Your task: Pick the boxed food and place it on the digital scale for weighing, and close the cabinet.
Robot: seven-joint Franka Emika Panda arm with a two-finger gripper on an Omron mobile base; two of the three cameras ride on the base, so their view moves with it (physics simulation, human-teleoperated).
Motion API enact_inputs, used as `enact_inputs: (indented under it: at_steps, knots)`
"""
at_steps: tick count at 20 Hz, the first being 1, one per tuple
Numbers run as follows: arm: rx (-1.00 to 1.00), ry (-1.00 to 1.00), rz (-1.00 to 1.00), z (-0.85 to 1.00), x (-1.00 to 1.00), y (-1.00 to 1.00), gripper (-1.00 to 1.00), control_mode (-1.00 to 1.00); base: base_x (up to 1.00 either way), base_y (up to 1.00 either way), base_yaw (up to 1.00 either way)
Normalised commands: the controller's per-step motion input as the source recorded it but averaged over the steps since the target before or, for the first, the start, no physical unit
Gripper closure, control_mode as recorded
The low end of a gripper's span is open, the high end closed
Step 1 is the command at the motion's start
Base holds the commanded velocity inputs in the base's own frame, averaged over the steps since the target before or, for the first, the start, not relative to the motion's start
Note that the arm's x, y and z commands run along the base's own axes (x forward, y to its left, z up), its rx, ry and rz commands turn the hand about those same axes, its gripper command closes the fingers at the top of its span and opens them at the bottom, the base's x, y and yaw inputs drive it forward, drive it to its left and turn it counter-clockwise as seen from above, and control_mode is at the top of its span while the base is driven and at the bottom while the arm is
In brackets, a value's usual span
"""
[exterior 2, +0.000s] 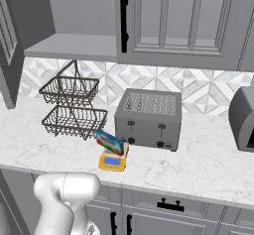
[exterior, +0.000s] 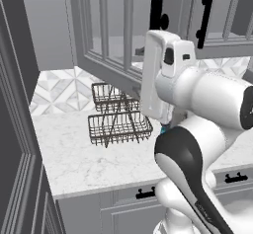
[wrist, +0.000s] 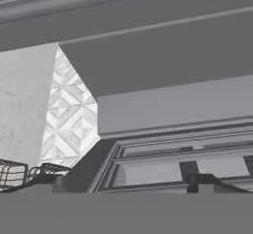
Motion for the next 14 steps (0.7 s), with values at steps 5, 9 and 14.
enact_inputs:
  at_steps: [5, 9, 14]
  knots:
    - [0.17, -0.10, -0.09, -0.38, 1.00, -0.91, -1.00, -1.00, 0.00, 0.00, 0.00]
    - [0.16, -0.02, -0.08, -0.42, 1.00, -0.63, -1.00, -1.00, 0.00, 0.00, 0.00]
    - [0.17, 0.03, -0.05, -0.14, 1.00, -0.36, -1.00, -1.00, 0.00, 0.00, 0.00]
